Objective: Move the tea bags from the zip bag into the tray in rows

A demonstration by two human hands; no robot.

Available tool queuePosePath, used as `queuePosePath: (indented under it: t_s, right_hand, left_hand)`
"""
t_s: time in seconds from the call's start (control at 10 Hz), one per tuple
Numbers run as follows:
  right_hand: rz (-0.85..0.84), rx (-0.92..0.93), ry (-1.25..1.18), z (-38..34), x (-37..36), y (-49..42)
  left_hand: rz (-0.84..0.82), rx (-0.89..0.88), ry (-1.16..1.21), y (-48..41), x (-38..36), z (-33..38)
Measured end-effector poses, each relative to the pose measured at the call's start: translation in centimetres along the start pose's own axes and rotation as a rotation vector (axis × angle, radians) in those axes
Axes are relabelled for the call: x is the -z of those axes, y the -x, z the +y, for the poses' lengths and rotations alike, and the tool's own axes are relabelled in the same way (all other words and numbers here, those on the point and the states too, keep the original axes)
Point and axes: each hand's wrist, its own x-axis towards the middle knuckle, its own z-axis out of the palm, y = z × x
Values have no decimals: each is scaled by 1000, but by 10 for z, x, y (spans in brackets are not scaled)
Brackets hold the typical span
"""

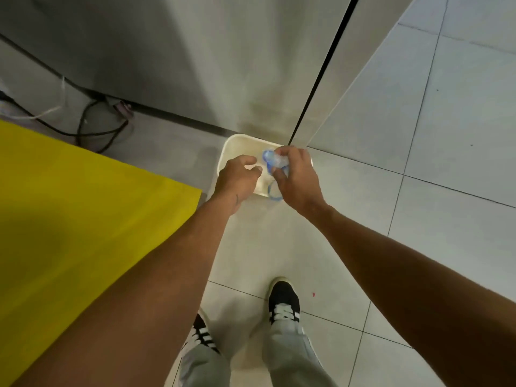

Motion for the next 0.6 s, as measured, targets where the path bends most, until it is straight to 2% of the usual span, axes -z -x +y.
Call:
queuePosePath:
  t_s: [0.1, 0.2, 0.3, 0.4, 0.6]
  right_hand:
    - [-133, 45, 139, 30, -31, -31]
    - [-207, 28, 345, 40, -42, -48]
    - [-214, 9, 328, 33, -29, -55]
    - [-170, -29, 194, 29, -12, -37]
    - [-325, 62, 133, -33, 28, 15]
  left_hand:
    - [75, -28, -89, -27, -2, -11]
    - [97, -6, -79, -38, 1, -18]
    - [68, 30, -17, -41, 9, -20]
    - [35, 19, 35, -30, 14, -21]
    - [69, -112, -102, 30, 47, 13]
